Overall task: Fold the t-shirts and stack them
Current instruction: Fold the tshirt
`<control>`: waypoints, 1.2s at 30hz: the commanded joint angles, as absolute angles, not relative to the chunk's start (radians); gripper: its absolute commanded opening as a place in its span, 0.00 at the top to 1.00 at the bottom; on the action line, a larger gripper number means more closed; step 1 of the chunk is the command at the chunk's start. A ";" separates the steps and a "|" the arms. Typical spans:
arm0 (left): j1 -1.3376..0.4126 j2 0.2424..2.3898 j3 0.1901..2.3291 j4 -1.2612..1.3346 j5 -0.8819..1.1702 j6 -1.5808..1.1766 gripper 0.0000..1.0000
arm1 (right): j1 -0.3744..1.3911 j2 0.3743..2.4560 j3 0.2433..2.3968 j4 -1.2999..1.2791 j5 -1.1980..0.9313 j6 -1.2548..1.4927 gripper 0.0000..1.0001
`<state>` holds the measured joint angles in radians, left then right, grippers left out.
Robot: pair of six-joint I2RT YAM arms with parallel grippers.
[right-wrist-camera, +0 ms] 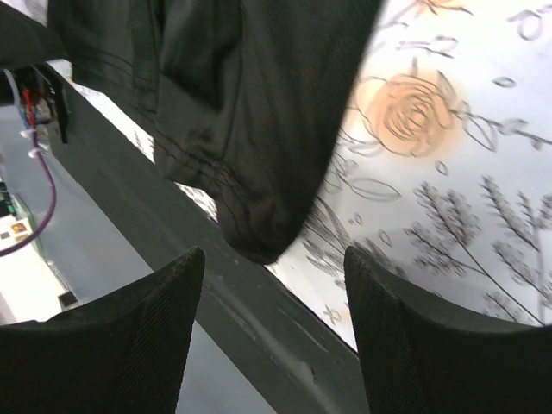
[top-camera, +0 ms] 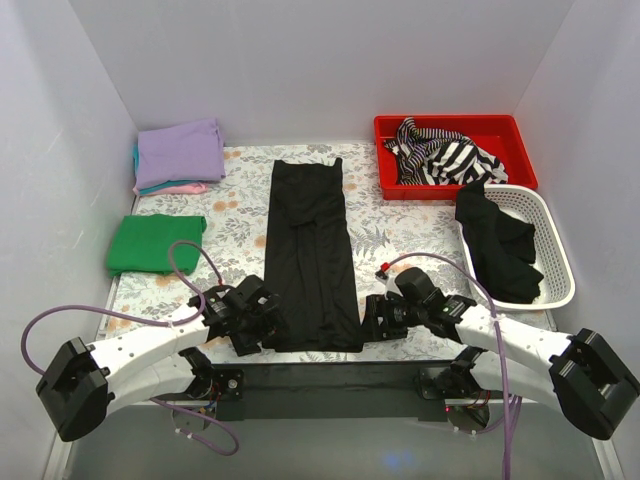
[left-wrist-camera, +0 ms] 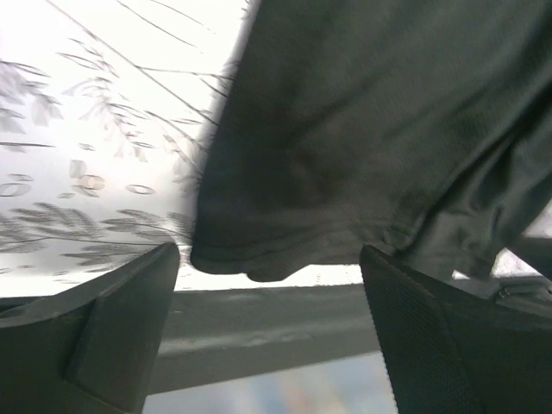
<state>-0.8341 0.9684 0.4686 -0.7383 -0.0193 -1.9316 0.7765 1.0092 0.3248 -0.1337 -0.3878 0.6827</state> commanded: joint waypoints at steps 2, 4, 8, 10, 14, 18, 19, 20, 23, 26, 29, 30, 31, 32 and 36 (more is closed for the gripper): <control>-0.838 0.973 0.410 -0.663 0.070 -1.921 0.22 | 0.807 1.043 0.290 -0.008 -0.385 0.761 0.28; -0.838 0.966 0.399 -0.658 0.086 -1.917 0.25 | 0.824 1.066 0.272 0.052 -0.387 0.776 0.28; -0.838 0.950 0.373 -0.644 0.107 -1.922 0.30 | 0.844 1.109 0.262 0.113 -0.393 0.805 0.29; -0.838 0.943 0.364 -0.640 0.110 -1.925 0.36 | 0.854 1.137 0.264 0.130 -0.385 0.813 0.30; -0.838 0.946 0.345 -0.615 0.121 -1.930 0.44 | 0.867 1.176 0.258 0.169 -0.376 0.824 0.34; -0.838 0.969 0.336 -0.591 0.130 -1.928 0.50 | 0.880 1.219 0.253 0.206 -0.380 0.838 0.43; -0.838 0.976 0.336 -0.581 0.129 -1.924 0.58 | 0.884 1.224 0.253 0.209 -0.380 0.839 0.47; -0.838 0.982 0.337 -0.575 0.126 -1.924 0.60 | 0.888 1.227 0.252 0.212 -0.374 0.841 0.50; -0.838 0.997 0.341 -0.558 0.120 -1.922 0.72 | 0.891 1.246 0.252 0.225 -0.379 0.839 0.62; -0.838 1.003 0.345 -0.558 0.110 -1.919 0.81 | 0.894 1.256 0.261 0.232 -0.382 0.827 0.69; -0.838 0.986 0.347 -0.575 0.100 -1.921 0.78 | 0.896 1.252 0.268 0.232 -0.376 0.827 0.71; -0.838 0.971 0.350 -0.584 0.095 -1.921 0.72 | 0.896 1.252 0.270 0.232 -0.376 0.824 0.67; -0.838 0.962 0.357 -0.604 0.089 -1.919 0.67 | 0.896 1.250 0.271 0.232 -0.377 0.824 0.61; -0.838 0.953 0.362 -0.618 0.077 -1.922 0.63 | 0.896 1.249 0.273 0.230 -0.377 0.822 0.56; -0.838 0.917 0.405 -0.733 0.014 -1.956 0.49 | 0.896 1.232 0.275 0.226 -0.374 0.816 0.36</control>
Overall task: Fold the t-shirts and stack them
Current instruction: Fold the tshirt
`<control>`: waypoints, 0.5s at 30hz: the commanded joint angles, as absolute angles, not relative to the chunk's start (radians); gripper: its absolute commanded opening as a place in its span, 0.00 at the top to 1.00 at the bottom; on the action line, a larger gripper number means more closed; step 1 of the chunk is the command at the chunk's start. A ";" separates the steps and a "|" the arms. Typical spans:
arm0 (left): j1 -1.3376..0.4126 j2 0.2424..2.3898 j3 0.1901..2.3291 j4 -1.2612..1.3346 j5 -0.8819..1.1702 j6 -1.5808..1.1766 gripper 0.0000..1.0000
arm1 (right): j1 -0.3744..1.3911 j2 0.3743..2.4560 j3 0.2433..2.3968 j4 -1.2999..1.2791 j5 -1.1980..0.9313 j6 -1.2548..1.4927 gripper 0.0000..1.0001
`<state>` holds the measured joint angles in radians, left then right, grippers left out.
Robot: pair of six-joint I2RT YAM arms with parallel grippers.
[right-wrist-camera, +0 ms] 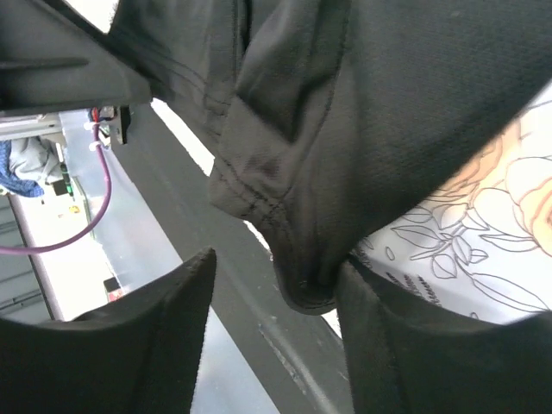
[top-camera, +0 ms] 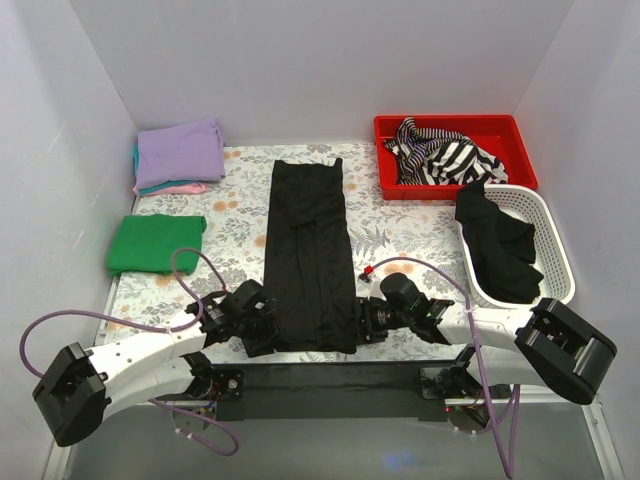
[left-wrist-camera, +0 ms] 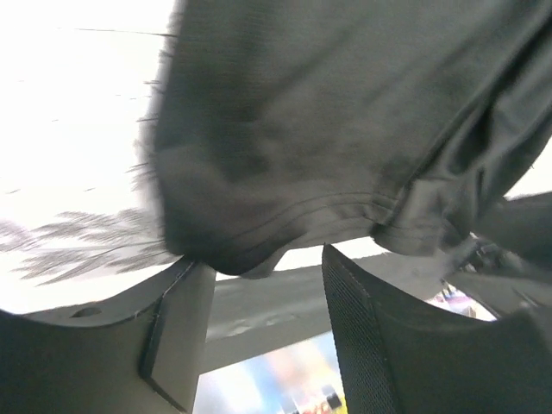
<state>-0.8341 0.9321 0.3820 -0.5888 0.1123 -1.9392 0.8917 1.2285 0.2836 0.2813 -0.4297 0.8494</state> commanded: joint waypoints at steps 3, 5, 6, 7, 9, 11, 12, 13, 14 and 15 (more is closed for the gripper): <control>-0.838 0.904 0.422 -0.836 -0.077 -2.003 0.48 | 0.896 1.223 0.282 0.215 -0.371 0.813 0.36; -0.838 0.904 0.428 -0.873 -0.100 -2.054 0.49 | 0.896 1.215 0.290 0.203 -0.367 0.807 0.36; -0.838 0.904 0.428 -0.882 -0.110 -2.062 0.48 | 0.896 1.212 0.293 0.196 -0.365 0.804 0.36; -0.838 0.902 0.423 -0.893 -0.121 -2.078 0.48 | 0.896 1.209 0.296 0.187 -0.364 0.798 0.36; -0.838 0.917 0.428 -0.896 -0.144 -2.083 0.48 | 0.896 1.195 0.302 0.176 -0.359 0.793 0.36; -0.838 0.954 0.434 -0.879 -0.155 -2.079 0.48 | 0.896 1.183 0.304 0.169 -0.351 0.787 0.36; -0.838 0.966 0.436 -0.868 -0.155 -2.076 0.48 | 0.896 1.180 0.307 0.160 -0.348 0.785 0.36; -0.838 0.982 0.437 -0.841 -0.156 -2.072 0.48 | 0.896 1.178 0.307 0.156 -0.347 0.785 0.35; -0.838 0.994 0.437 -0.830 -0.160 -2.060 0.48 | 0.897 1.177 0.305 0.155 -0.342 0.787 0.35; -0.838 1.015 0.437 -0.819 -0.161 -2.057 0.47 | 0.896 1.178 0.305 0.153 -0.344 0.788 0.35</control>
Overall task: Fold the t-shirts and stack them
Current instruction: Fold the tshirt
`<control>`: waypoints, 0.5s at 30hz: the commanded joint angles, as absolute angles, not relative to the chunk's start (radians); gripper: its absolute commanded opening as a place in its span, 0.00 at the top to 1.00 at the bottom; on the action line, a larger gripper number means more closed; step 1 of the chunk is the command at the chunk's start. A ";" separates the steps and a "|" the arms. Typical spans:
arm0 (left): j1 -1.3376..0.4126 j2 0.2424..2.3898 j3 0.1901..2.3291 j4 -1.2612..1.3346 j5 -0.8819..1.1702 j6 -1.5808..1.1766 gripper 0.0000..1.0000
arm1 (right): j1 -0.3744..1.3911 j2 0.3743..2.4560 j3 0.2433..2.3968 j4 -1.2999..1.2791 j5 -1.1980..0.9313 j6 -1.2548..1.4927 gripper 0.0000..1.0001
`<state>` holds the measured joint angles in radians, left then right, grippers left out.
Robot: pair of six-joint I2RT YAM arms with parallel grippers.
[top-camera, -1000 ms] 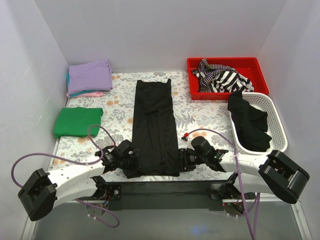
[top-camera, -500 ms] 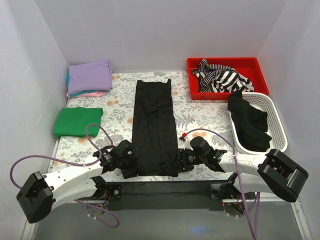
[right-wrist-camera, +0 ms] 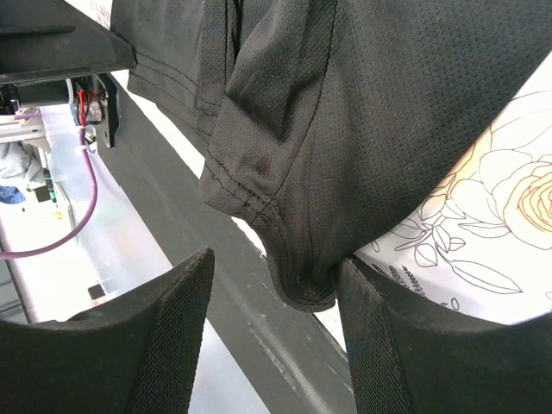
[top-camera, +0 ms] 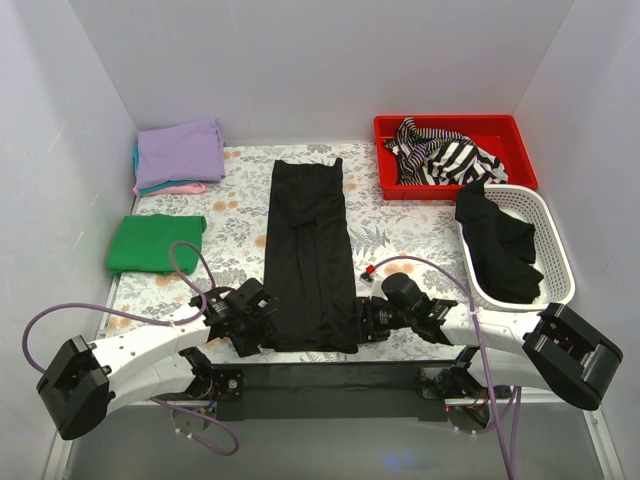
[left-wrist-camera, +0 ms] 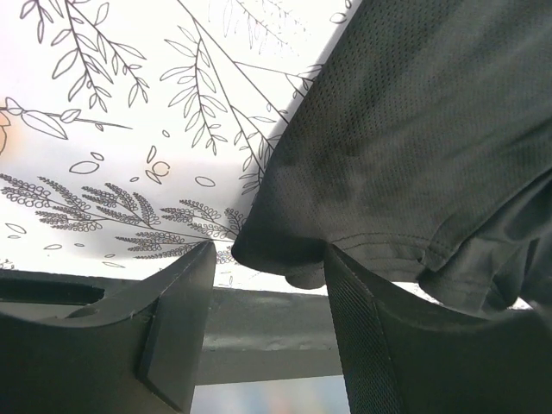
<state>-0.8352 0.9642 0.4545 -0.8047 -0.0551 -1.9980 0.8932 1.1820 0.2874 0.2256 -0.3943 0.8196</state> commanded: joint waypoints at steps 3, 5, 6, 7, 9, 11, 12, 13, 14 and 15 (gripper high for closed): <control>-0.838 1.043 0.434 -0.769 -0.158 -2.037 0.47 | 0.896 1.189 0.305 0.153 -0.347 0.787 0.35; -0.838 1.054 0.425 -0.735 -0.158 -2.033 0.48 | 0.896 1.203 0.301 0.153 -0.344 0.788 0.35; -0.838 1.055 0.422 -0.723 -0.158 -2.023 0.47 | 0.896 1.207 0.301 0.155 -0.342 0.788 0.35; -0.838 1.061 0.416 -0.698 -0.160 -2.019 0.47 | 0.896 1.212 0.301 0.153 -0.341 0.790 0.35; -0.838 1.065 0.414 -0.669 -0.169 -2.005 0.47 | 0.896 1.221 0.304 0.153 -0.330 0.788 0.35; -0.838 1.074 0.414 -0.640 -0.176 -1.993 0.47 | 0.896 1.233 0.308 0.155 -0.325 0.790 0.35; -0.838 1.080 0.414 -0.609 -0.176 -1.982 0.47 | 0.896 1.238 0.310 0.155 -0.325 0.788 0.35; -0.838 1.084 0.411 -0.598 -0.175 -1.973 0.47 | 0.896 1.242 0.311 0.153 -0.324 0.790 0.35; -0.838 1.092 0.414 -0.591 -0.173 -1.968 0.48 | 0.896 1.255 0.313 0.156 -0.324 0.792 0.35; -0.838 1.095 0.416 -0.585 -0.167 -1.962 0.48 | 0.896 1.259 0.314 0.156 -0.325 0.792 0.35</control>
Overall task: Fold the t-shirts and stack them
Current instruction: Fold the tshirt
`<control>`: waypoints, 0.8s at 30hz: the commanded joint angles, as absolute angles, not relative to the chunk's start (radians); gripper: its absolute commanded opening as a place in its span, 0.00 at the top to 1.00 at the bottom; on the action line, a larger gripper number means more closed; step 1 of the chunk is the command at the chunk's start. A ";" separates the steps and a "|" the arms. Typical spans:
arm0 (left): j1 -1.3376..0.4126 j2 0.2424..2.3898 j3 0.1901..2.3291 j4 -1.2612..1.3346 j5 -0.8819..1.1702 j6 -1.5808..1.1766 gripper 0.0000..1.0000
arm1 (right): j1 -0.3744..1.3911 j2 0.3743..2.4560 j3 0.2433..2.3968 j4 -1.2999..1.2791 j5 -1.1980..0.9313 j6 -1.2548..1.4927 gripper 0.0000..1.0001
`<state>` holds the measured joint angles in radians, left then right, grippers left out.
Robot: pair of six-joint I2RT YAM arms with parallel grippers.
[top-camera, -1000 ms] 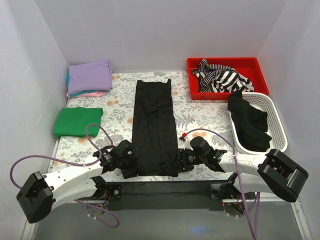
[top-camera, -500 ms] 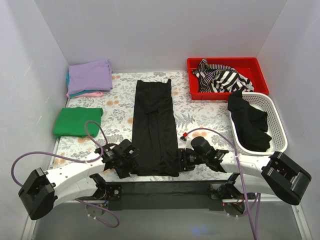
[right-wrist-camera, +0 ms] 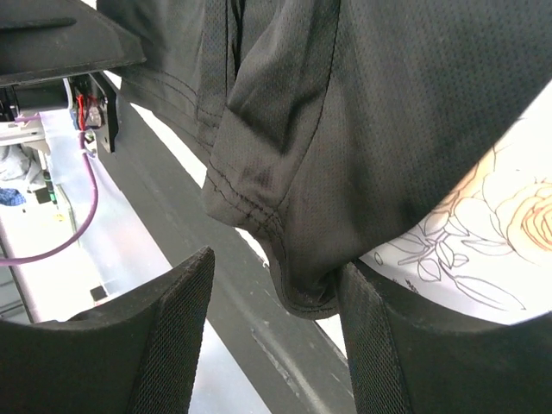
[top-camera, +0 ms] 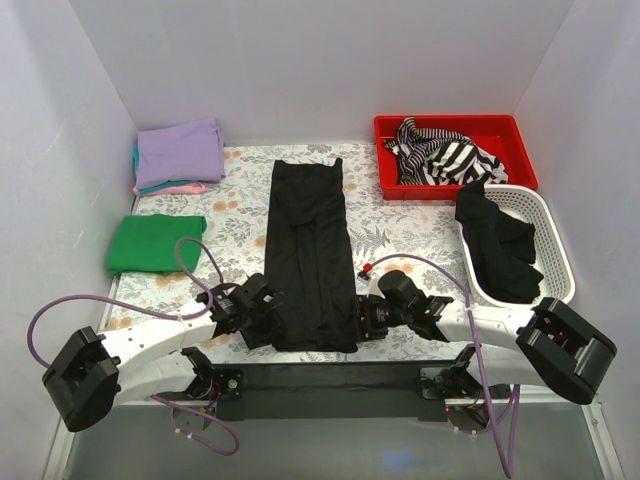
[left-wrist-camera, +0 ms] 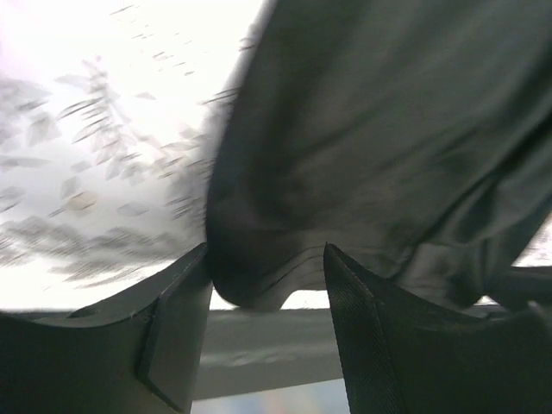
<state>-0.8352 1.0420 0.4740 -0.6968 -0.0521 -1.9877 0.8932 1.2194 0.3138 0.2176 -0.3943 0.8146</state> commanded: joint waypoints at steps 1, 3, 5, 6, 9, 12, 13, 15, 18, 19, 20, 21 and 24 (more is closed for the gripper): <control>-0.838 1.098 0.414 -0.574 -0.164 -1.954 0.50 | 0.896 1.262 0.316 0.155 -0.328 0.793 0.36; -0.838 1.094 0.414 -0.575 -0.163 -1.951 0.51 | 0.896 1.255 0.318 0.155 -0.324 0.796 0.38; -0.838 1.086 0.410 -0.571 -0.160 -1.951 0.56 | 0.897 1.249 0.316 0.153 -0.318 0.796 0.41; -0.838 1.075 0.407 -0.569 -0.158 -1.950 0.57 | 0.896 1.252 0.316 0.155 -0.318 0.798 0.51; -0.838 1.057 0.402 -0.572 -0.146 -1.937 0.88 | 0.897 1.269 0.314 0.156 -0.330 0.802 0.65; -0.839 1.036 0.396 -0.577 -0.126 -1.927 1.00 | 0.896 1.270 0.316 0.158 -0.333 0.789 0.81; -0.838 1.028 0.397 -0.584 -0.124 -1.925 1.00 | 0.896 1.269 0.321 0.158 -0.336 0.784 0.86; -0.838 1.011 0.402 -0.600 -0.120 -1.925 1.00 | 0.897 1.259 0.333 0.160 -0.342 0.759 0.98; -0.838 0.948 0.440 -0.661 -0.123 -1.927 1.00 | 0.896 1.207 0.348 0.156 -0.337 0.752 0.99; -0.838 0.931 0.454 -0.690 -0.124 -1.922 1.00 | 0.896 1.181 0.356 0.156 -0.341 0.746 0.99; -0.838 0.907 0.481 -0.704 -0.115 -1.921 1.00 | 0.896 1.166 0.370 0.155 -0.342 0.739 0.99; -0.838 0.899 0.497 -0.725 -0.107 -1.918 1.00 | 0.896 1.154 0.379 0.153 -0.344 0.736 0.99; -0.838 0.908 0.564 -0.745 -0.110 -1.887 1.00 | 0.896 1.129 0.432 0.120 -0.341 0.704 0.99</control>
<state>-0.8352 0.9180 0.4808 -0.6907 -0.0895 -1.9217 0.8925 1.1587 0.3500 0.1371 -0.3466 0.7521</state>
